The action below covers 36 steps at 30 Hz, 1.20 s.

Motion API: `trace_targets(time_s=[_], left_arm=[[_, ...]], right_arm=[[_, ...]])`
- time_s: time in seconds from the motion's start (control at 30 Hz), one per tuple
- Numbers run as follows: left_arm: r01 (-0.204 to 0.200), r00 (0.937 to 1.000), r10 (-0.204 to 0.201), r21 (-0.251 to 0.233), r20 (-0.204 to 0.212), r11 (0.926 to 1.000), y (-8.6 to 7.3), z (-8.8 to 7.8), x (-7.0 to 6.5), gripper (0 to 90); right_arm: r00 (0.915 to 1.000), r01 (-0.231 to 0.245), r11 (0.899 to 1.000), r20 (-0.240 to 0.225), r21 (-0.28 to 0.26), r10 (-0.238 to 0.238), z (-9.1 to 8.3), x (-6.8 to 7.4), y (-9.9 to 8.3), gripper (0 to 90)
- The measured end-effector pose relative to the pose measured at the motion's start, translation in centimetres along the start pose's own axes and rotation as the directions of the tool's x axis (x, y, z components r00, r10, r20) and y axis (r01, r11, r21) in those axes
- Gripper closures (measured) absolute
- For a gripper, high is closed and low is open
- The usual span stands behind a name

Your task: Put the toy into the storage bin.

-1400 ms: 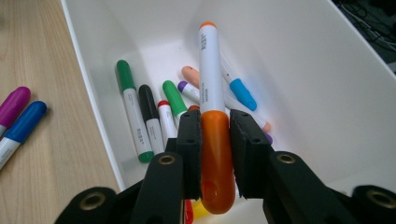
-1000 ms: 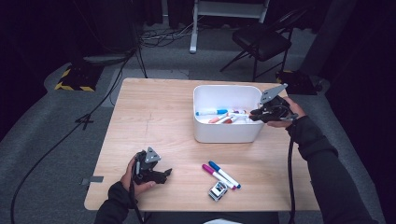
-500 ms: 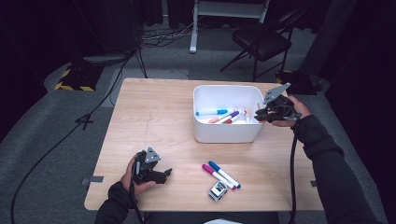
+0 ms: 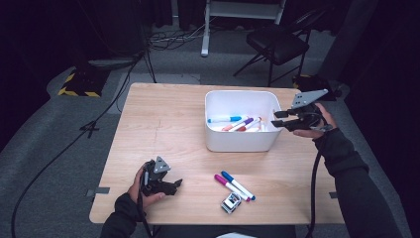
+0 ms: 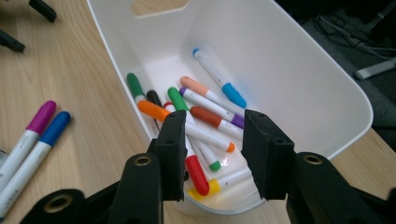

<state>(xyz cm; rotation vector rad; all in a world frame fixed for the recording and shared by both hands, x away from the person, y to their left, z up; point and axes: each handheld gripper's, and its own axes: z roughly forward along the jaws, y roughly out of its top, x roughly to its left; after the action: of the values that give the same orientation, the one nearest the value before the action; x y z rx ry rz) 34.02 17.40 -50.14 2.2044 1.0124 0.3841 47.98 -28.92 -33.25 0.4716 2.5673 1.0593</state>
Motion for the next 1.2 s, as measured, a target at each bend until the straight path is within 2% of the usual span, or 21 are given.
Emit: trace_targets(time_s=[0.17, 0.23, 0.3, 0.37, 0.5, 0.6, 0.7, 0.73, 0.8, 0.87, 1.07, 1.17, 1.2], left_arm=[[-0.001, 1.0, 0.001, 0.0, 0.0, 1.0, 0.0, 0.0, 0.0, 14.8], [0.0, 1.0, 0.0, 0.0, 0.0, 1.0, 0.0, 0.0, 0.0, 14.8], [0.0, 1.0, 0.0, 0.0, 0.0, 1.0, 0.0, 0.0, 0.0, 14.7], [0.0, 1.0, 0.0, 0.0, 0.0, 1.0, 0.0, 0.0, 0.0, 14.8], [0.0, 1.0, 0.0, 0.0, 0.0, 1.0, 0.0, 0.0, 0.0, 14.8], [0.0, 1.0, 0.0, 0.0, 0.0, 1.0, 0.0, 0.0, 0.0, 14.7], [0.005, 1.0, -0.005, 0.003, 0.003, 1.0, 0.0, 0.0, -0.1, 14.7], [0.004, 1.0, -0.004, 0.003, 0.003, 1.0, 0.0, 0.0, 0.0, 14.8], [0.004, 1.0, -0.004, 0.002, 0.002, 1.0, 0.0, 0.0, 0.0, 14.8], [0.005, 1.0, -0.005, 0.002, 0.002, 1.0, 0.0, 0.0, 0.0, 14.7], [0.005, 1.0, -0.005, 0.002, 0.006, 1.0, 0.0, 0.0, -0.1, 14.7], [0.006, 0.9999, -0.006, 0.004, 0.008, 1.0, 0.0, 0.0, -0.1, 14.7], [0.005, 1.0, -0.005, 0.003, 0.008, 1.0, 0.0, 0.0, -0.1, 14.7]], right_arm=[[0.9999, -0.015, 0.995, 0.001, -0.102, 0.015, -1.1, 1.6, -0.5, 60.2], [0.9998, -0.02, 0.989, 0.007, -0.146, 0.021, -1.5, 2.3, -0.8, 59.6], [0.9995, -0.032, 0.982, -0.007, -0.185, 0.031, -1.8, 3.0, -1.2, 58.9], [0.9996, -0.025, 0.978, 0.005, -0.209, 0.027, -2.0, 4.0, -1.5, 58.9], [0.9994, -0.023, 0.969, -0.029, -0.246, 0.017, -1.7, 6.1, -2.2, 58.2], [0.9981, -0.018, 0.969, -0.061, -0.246, 0.004, -0.3, 8.0, -2.7, 58.1], [0.9961, -0.019, 0.975, -0.088, -0.222, -0.001, 1.5, 9.7, -3.1, 57.8], [0.9928, -0.018, 0.976, -0.119, -0.216, -0.008, 2.6, 10.6, -3.3, 57.2], [0.9912, 0.003, 0.98, -0.129, -0.201, -0.029, 3.7, 11.4, -3.3, 56.8], [0.9854, 0.011, 0.983, -0.165, -0.186, -0.043, 5.3, 12.6, -3.3, 56.4], [0.9703, -0.013, 0.989, -0.241, -0.145, -0.023, 9.6, 14.2, -3.5, 56.4], [0.969, -0.009, 0.994, -0.246, -0.109, -0.018, 11.1, 14.7, -3.6, 56.4], [0.9649, -0.024, 0.995, -0.263, -0.097, -0.003, 11.7, 14.8, -3.8, 56.4]])
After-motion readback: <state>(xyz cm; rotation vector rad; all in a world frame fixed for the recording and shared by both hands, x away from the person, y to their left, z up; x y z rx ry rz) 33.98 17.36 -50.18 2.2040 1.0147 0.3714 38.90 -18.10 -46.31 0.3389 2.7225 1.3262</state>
